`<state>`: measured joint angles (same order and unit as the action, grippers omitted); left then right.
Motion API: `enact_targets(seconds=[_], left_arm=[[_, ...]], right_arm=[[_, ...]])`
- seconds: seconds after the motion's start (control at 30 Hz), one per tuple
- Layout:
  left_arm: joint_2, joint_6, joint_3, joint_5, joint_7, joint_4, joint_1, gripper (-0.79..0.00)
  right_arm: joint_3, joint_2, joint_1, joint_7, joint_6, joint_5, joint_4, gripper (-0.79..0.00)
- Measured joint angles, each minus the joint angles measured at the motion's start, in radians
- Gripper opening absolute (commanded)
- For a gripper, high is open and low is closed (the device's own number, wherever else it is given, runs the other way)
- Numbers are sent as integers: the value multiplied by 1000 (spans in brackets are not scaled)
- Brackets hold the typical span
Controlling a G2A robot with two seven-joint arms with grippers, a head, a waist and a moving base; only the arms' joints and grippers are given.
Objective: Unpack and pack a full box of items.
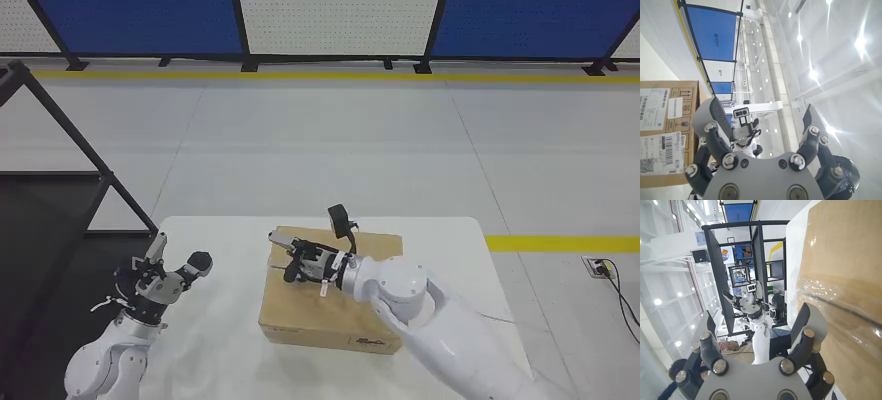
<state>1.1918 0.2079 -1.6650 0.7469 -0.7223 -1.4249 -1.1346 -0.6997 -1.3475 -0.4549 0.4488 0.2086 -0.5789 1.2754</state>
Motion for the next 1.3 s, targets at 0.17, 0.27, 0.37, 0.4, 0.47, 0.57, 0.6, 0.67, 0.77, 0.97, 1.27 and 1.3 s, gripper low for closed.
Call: enact_targets(seconds=[0.17, 0.27, 0.37, 0.4, 0.47, 0.57, 0.6, 0.67, 0.77, 0.97, 1.27, 1.3], left_arm=[[0, -8, 14, -6, -7, 0, -1, 0], [0, -8, 13, -6, -7, 0, -1, 0], [0, -9, 14, -5, -6, 0, -1, 0], [0, -16, 16, -1, -3, -3, -4, 0], [3, -32, 21, 19, 24, -7, -3, 0], [6, -39, 26, 54, 64, -9, 2, 0], [6, -37, 23, 58, 69, -10, 0, 0], [6, -36, 15, 70, 75, -11, -7, 0], [5, -50, 4, 96, 72, -9, -14, 0], [5, -53, 3, 100, 71, -8, -15, 0], [5, -52, 3, 100, 71, -9, -15, 0], [5, -52, 3, 100, 71, -9, -15, 0]], right_arm=[[27, -26, 32, -7, -22, -17, -59, 0], [26, -26, 31, -7, -21, -16, -57, 0], [26, -26, 31, -7, -21, -16, -56, 0], [24, -26, 26, -9, -24, -15, -52, 0], [17, -27, 9, -12, -33, -14, -42, 0], [15, -39, 9, -2, -38, -38, -64, 0], [17, -44, 14, 3, -43, -43, -75, 0], [23, -57, 25, 11, -57, -52, -106, 0], [35, -76, 46, 10, -67, -54, -155, 0], [58, -110, 78, -11, -73, -31, -238, 0], [50, -130, 72, 24, -70, 4, -279, 0], [44, -129, 67, 24, -71, 10, -276, 0]])
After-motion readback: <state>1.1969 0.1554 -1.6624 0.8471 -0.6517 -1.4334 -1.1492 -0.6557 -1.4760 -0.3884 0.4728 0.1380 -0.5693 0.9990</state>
